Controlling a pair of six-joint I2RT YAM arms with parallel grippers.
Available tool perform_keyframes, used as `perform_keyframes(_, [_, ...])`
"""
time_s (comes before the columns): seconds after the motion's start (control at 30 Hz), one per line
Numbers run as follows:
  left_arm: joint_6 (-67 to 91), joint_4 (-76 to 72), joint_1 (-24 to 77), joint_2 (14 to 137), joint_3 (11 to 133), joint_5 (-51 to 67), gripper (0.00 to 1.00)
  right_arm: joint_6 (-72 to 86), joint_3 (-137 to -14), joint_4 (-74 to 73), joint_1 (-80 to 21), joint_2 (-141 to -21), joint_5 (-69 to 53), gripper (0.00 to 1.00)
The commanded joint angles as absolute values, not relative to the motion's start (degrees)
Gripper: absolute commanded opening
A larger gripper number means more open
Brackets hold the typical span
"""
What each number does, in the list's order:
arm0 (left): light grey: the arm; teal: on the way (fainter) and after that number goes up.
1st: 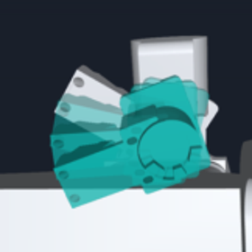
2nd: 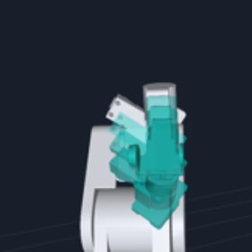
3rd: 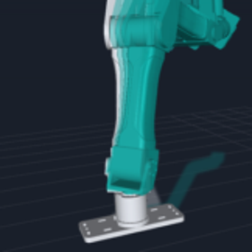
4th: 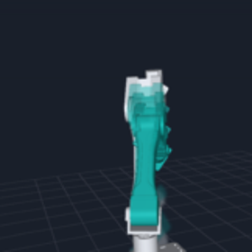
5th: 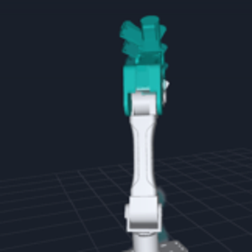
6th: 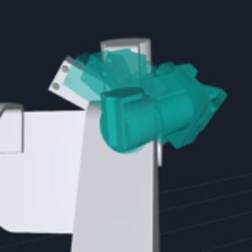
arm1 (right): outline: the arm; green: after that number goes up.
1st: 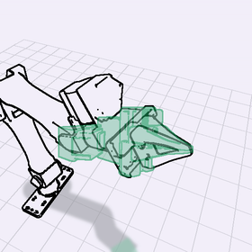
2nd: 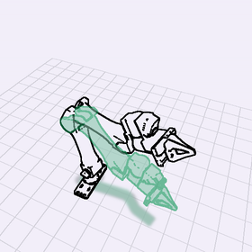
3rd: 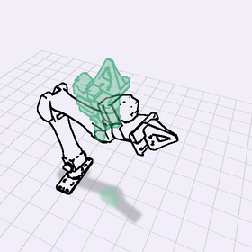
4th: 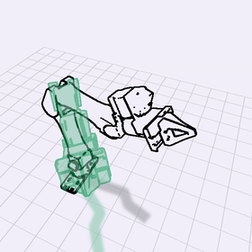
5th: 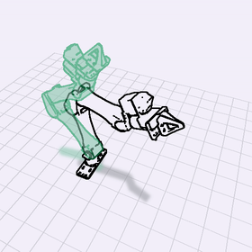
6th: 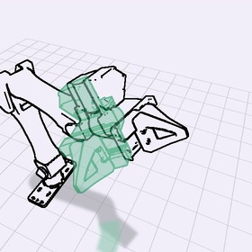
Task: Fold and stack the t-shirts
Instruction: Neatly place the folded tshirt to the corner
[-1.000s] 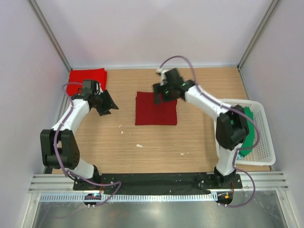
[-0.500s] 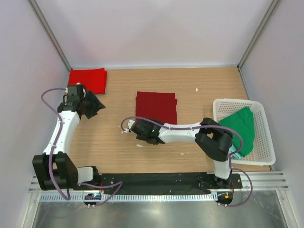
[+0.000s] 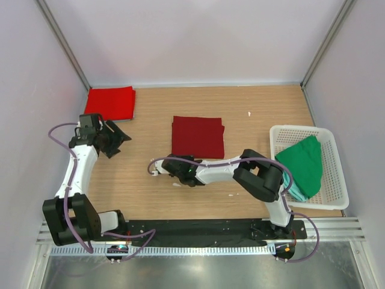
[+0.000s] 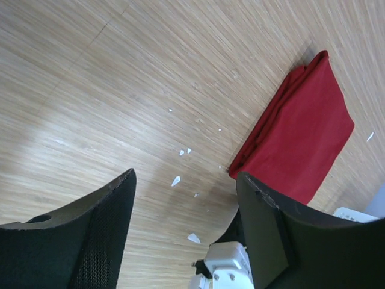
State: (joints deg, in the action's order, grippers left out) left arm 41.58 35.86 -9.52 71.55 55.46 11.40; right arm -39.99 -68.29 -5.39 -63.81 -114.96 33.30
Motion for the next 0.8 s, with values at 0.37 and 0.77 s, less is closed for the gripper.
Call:
perform_keyframes(0.37, [51.5,19.0,-7.4,85.1,53.3,33.6,0.78,-43.9,-70.5,-5.5,-57.2,-106.7,17.4,0.02])
perform_keyframes(0.77, [76.8,-16.6,2.0,100.2,50.3,37.7,1.00,-41.7,-70.3,-8.9,-52.4,-101.2,12.0,0.02])
